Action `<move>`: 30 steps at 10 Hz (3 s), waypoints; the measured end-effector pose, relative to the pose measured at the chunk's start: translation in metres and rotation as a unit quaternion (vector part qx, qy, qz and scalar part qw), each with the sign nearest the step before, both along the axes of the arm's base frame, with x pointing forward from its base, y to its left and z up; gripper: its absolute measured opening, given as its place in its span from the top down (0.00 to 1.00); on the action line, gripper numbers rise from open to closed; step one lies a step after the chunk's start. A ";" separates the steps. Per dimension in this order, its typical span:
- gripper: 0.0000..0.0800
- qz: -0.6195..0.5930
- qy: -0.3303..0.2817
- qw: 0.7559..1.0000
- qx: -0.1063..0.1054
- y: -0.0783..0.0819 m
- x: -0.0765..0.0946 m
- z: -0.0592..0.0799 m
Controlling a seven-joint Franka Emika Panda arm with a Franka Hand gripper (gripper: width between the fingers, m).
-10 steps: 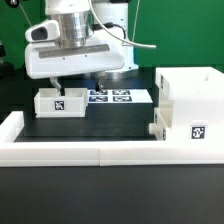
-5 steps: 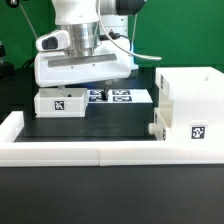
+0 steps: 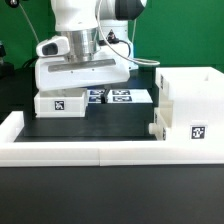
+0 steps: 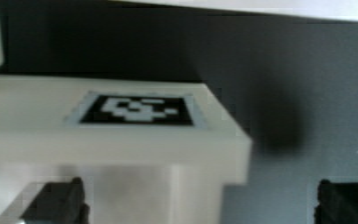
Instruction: Assemble drawer
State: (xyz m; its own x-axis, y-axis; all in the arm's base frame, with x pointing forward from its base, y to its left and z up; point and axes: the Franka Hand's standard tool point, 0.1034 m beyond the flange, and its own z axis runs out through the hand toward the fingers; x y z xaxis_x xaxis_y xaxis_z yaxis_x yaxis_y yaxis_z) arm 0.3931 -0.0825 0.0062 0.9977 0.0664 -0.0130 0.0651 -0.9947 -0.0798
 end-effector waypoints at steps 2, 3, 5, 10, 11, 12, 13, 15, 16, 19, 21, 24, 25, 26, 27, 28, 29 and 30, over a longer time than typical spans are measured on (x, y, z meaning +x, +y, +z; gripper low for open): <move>0.19 0.001 -0.001 1.000 0.000 0.001 0.001 0.000; 0.19 0.002 -0.001 1.000 0.000 0.001 0.001 0.000; 0.19 -0.022 -0.008 1.000 -0.004 0.003 0.000 0.000; 0.19 -0.021 -0.024 0.999 -0.014 0.010 -0.016 -0.003; 0.19 -0.020 -0.025 0.999 -0.014 0.010 -0.015 -0.003; 0.32 -0.019 -0.026 0.999 -0.015 0.010 -0.014 -0.003; 0.50 -0.017 -0.026 0.999 -0.015 0.010 -0.014 -0.003; 0.74 -0.016 -0.026 0.999 -0.015 0.010 -0.014 -0.003; 0.74 -0.016 -0.026 0.999 -0.015 0.010 -0.014 -0.003; 0.95 -0.016 -0.027 0.999 -0.015 0.009 -0.013 -0.002; 0.95 -0.016 -0.027 0.999 -0.015 0.009 -0.013 -0.002; 0.95 0.001 -0.022 1.000 -0.012 0.011 -0.012 0.000; 0.95 0.036 -0.011 0.999 -0.006 0.015 -0.005 0.009; 0.95 0.043 -0.009 0.999 -0.004 0.019 0.003 0.018; 0.95 0.061 -0.006 0.998 -0.001 0.023 0.007 0.026; 0.95 0.064 0.003 0.998 0.004 0.023 0.011 0.038; 0.95 0.064 -0.002 0.998 0.002 0.022 0.016 0.046; 0.95 0.069 -0.003 0.998 0.002 0.022 0.014 0.042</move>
Offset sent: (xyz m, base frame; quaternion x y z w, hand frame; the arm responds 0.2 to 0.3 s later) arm 0.0000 0.0000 0.0000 0.0000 0.0000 0.0000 1.0000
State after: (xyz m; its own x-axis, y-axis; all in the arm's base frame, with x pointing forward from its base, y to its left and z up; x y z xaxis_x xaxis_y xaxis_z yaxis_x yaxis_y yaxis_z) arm 0.4070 -0.0603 0.0478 0.9792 0.2029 -0.0074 0.2016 -0.9759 -0.0830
